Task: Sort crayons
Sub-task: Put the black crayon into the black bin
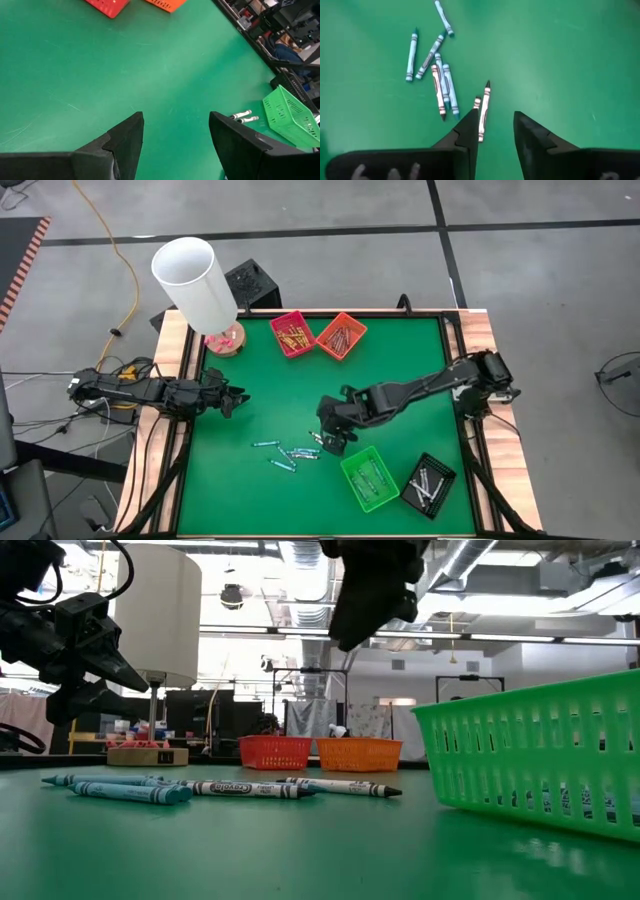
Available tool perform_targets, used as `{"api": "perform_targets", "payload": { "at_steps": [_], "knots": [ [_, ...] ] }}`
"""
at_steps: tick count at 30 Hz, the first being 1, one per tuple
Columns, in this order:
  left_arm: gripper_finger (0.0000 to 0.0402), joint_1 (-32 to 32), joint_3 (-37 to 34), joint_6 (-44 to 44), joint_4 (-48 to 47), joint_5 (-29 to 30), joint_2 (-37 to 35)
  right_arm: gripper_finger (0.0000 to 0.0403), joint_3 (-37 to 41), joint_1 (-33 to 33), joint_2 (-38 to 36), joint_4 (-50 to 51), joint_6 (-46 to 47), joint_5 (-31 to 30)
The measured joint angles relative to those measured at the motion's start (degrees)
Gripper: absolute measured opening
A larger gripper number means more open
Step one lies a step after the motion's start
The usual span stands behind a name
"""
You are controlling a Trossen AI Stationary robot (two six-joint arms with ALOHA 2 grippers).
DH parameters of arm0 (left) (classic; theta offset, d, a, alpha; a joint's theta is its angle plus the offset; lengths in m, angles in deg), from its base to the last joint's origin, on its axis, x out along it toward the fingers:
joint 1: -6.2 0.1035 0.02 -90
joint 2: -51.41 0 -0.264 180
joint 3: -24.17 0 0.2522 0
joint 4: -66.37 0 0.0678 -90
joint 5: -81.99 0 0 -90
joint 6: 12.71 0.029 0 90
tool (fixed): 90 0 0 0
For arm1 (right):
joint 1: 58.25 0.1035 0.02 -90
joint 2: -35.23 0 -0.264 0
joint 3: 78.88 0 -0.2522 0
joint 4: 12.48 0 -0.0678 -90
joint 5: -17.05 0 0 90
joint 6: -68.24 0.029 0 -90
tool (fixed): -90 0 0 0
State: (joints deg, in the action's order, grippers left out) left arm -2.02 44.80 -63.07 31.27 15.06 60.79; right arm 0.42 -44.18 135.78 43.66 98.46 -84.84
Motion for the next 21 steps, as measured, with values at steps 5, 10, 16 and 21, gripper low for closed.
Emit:
{"api": "perform_targets", "payload": {
  "at_steps": [5, 10, 16, 21],
  "knots": [
    [0.0215, 0.01, 0.00, 0.00, 0.00, 0.01, -0.01, 0.0146, 0.03, -1.14, 2.70, -1.78, -2.64, 0.31],
    [0.0215, -0.01, 0.00, 0.01, 0.02, 0.00, -0.01, 0.0163, 0.04, -2.18, 7.19, -3.00, -5.39, 2.16],
    [0.0215, -0.01, 0.00, 0.00, 0.01, 0.02, 0.00, 0.0166, 0.04, -2.82, 11.97, -3.76, -8.08, 4.58],
    [0.0215, 0.01, 0.00, -0.01, 0.02, 0.02, -0.01, 0.0165, 0.11, -3.11, 13.30, -3.38, -9.00, 4.71]
  ]
}}
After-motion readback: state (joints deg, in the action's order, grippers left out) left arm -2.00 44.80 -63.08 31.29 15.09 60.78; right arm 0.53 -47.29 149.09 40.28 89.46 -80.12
